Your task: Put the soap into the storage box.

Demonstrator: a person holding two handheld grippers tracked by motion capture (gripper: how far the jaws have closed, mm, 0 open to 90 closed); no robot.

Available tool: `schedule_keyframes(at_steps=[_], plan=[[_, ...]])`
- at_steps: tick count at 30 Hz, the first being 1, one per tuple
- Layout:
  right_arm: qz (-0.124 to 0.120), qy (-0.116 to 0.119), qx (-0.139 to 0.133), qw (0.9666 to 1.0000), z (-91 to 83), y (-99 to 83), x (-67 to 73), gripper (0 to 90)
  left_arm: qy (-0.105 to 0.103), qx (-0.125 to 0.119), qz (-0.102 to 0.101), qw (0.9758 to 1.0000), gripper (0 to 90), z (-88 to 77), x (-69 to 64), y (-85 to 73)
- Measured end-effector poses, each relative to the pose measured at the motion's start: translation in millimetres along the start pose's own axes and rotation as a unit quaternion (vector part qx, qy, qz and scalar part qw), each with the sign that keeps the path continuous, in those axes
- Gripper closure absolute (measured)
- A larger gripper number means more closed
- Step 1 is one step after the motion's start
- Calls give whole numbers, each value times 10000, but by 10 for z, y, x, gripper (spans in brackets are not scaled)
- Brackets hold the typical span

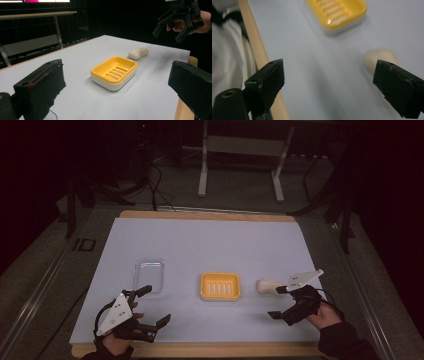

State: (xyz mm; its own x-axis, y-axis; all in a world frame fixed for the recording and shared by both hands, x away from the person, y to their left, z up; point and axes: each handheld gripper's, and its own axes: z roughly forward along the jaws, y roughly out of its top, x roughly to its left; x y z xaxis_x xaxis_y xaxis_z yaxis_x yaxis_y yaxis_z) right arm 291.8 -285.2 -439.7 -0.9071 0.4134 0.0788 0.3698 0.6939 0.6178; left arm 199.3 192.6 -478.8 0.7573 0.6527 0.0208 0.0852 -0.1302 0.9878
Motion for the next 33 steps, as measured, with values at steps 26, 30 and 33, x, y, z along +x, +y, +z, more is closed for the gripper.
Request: schedule_keyframes(at_steps=[26, 30, 33], plan=[[-511, 525, 2229, 9721, 144, 243, -27, 100, -158, 21, 10, 9999, 7, 27, -16, -11], [-508, 539, 2500, 9654, 176, 281, -54, 100, -169, 20, 10, 9999, 7, 25, -19, -10], [-505, 563, 2677, 9605, 200, 297, -63, 100, -202, 19, 4, 9998, 7, 27, -19, -11]])
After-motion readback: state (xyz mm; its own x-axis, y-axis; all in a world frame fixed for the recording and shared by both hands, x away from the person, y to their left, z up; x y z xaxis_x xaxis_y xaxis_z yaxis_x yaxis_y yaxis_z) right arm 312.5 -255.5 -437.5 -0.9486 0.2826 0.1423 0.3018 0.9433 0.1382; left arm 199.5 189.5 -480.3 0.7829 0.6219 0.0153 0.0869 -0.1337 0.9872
